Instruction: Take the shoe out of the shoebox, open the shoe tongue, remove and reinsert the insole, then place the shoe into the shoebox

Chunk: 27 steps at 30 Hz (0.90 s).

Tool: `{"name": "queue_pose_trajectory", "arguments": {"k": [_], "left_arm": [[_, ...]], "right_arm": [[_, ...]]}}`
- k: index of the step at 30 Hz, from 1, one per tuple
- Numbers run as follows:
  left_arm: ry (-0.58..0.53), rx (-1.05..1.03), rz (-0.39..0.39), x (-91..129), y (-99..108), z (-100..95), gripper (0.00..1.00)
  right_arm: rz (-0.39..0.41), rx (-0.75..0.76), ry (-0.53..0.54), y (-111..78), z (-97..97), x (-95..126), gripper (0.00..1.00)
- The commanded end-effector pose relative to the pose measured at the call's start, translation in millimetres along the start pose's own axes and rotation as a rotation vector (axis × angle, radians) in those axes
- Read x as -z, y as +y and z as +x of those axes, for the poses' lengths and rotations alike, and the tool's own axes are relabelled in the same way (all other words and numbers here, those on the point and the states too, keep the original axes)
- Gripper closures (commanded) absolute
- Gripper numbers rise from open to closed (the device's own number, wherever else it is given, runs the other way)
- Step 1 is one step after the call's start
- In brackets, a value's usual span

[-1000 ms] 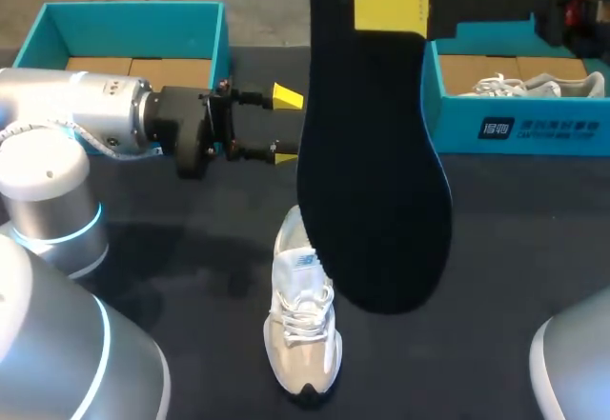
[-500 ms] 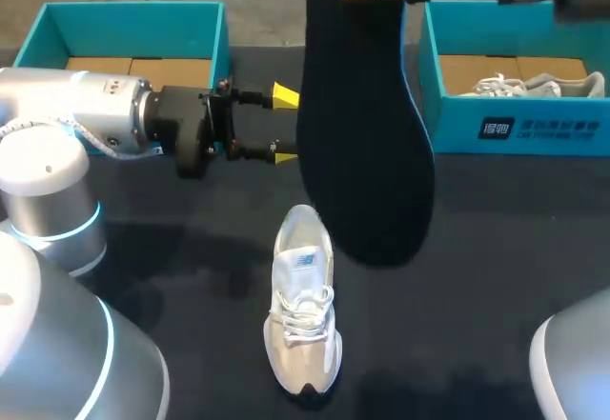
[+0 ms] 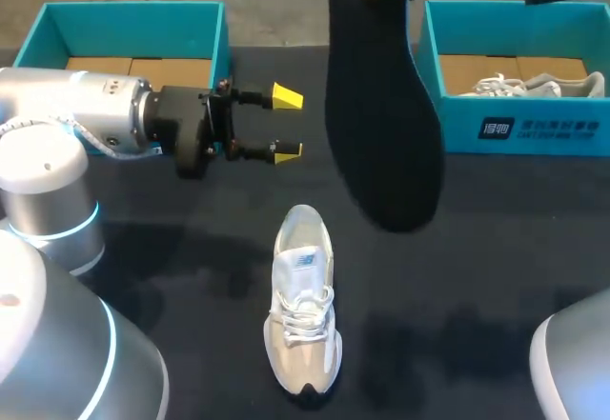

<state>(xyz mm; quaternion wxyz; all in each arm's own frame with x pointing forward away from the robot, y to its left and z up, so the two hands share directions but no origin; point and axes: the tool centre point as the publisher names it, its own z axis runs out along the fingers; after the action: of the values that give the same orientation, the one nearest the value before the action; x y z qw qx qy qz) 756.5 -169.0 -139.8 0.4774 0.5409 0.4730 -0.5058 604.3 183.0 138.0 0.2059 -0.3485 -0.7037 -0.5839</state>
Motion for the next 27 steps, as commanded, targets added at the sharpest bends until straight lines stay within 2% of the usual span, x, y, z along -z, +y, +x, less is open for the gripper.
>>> {"name": "queue_pose_trajectory", "arguments": {"k": [1, 15, 17, 19, 20, 22, 27], "left_arm": [[-0.002, -0.002, -0.003, -1.8, -0.2, 0.8, 0.00], [-0.002, -0.002, -0.003, -1.8, -0.2, 0.8, 0.00], [-0.002, -0.002, -0.003, -1.8, -0.2, 0.8, 0.00], [-0.002, -0.002, -0.003, -1.8, -0.2, 0.8, 0.00], [-0.002, -0.002, -0.003, -1.8, -0.2, 0.8, 0.00], [-0.002, -0.002, -0.003, -1.8, -0.2, 0.8, 0.00], [-0.002, -0.002, -0.003, -1.8, -0.2, 0.8, 0.00]], "right_arm": [[-0.008, 0.000, 0.126, -6.0, -23.8, 3.3, 1.00], [-0.008, 0.000, 0.126, -6.0, -23.8, 3.3, 1.00], [0.071, 0.019, 0.067, 1.4, -36.8, -2.2, 1.00], [0.074, 0.033, 0.057, 6.6, -51.2, -2.8, 1.00], [0.104, 0.038, 0.029, 7.4, -60.5, -3.2, 1.00], [0.092, 0.028, 0.041, 7.3, -73.0, -2.6, 1.00], [0.133, -0.010, 0.034, 6.0, -108.0, 0.1, 1.00]]}}
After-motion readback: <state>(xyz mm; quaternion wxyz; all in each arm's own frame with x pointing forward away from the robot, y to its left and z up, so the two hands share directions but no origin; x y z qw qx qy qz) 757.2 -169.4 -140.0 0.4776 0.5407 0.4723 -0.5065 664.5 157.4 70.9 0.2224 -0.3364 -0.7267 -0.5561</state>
